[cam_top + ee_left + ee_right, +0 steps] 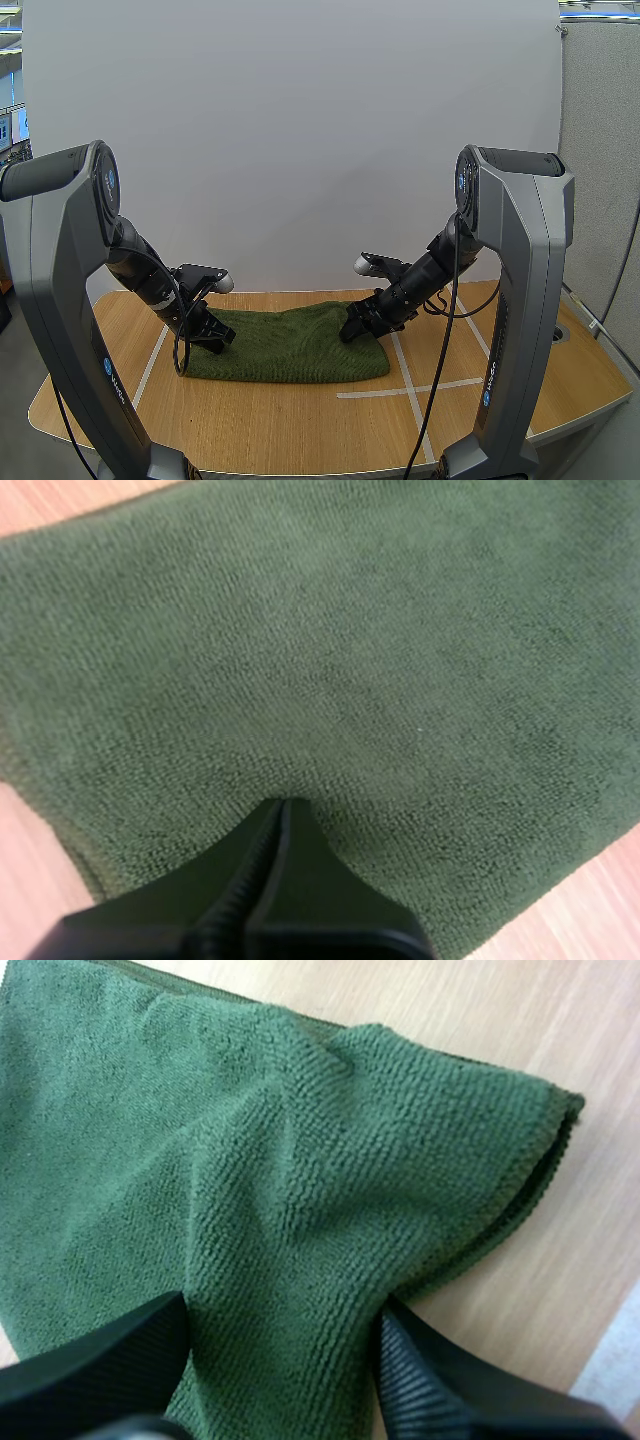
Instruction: Fold the towel
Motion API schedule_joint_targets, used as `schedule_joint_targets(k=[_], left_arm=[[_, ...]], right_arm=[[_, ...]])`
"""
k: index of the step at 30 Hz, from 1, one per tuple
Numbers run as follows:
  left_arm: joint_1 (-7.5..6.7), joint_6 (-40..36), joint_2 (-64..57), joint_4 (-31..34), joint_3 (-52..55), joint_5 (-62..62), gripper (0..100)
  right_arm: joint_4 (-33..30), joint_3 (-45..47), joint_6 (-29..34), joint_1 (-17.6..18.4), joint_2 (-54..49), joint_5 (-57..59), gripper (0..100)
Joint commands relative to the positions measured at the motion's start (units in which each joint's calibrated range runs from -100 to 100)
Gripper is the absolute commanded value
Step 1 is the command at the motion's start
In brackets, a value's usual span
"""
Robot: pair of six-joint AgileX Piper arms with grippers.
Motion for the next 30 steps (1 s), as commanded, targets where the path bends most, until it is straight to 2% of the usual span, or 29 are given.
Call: schedule_joint_targets(k=[1, 9, 15, 26, 28, 30], left_arm=[[-0.12, 0.1, 2.7, -0.9, 0.1, -0.5, 0], [-0.12, 0.1, 5.7, -1.0, 0.1, -3.2, 0], [-0.12, 0.1, 5.7, -1.4, 0.1, -3.0, 0], [-0.12, 0.1, 5.7, -1.3, 0.1, -2.7, 0], [-0.12, 0.1, 5.7, -1.3, 0.1, -2.2, 0], [-0.12, 0.1, 5.7, -1.3, 0.1, -1.5, 0]], right_arm=[[0.2, 0.2, -0.6, 0.1, 0.0, 1.1, 87], [0.2, 0.2, -0.6, 0.1, 0.0, 1.1, 87], [2.7, 0.2, -0.8, 0.1, 0.0, 1.8, 87], [3.6, 0.2, -0.8, 3.9, 0.0, 1.7, 85], [4.3, 0.2, -0.8, 4.0, 0.0, 1.3, 81], [4.3, 0.2, -0.8, 4.0, 0.0, 0.4, 65]])
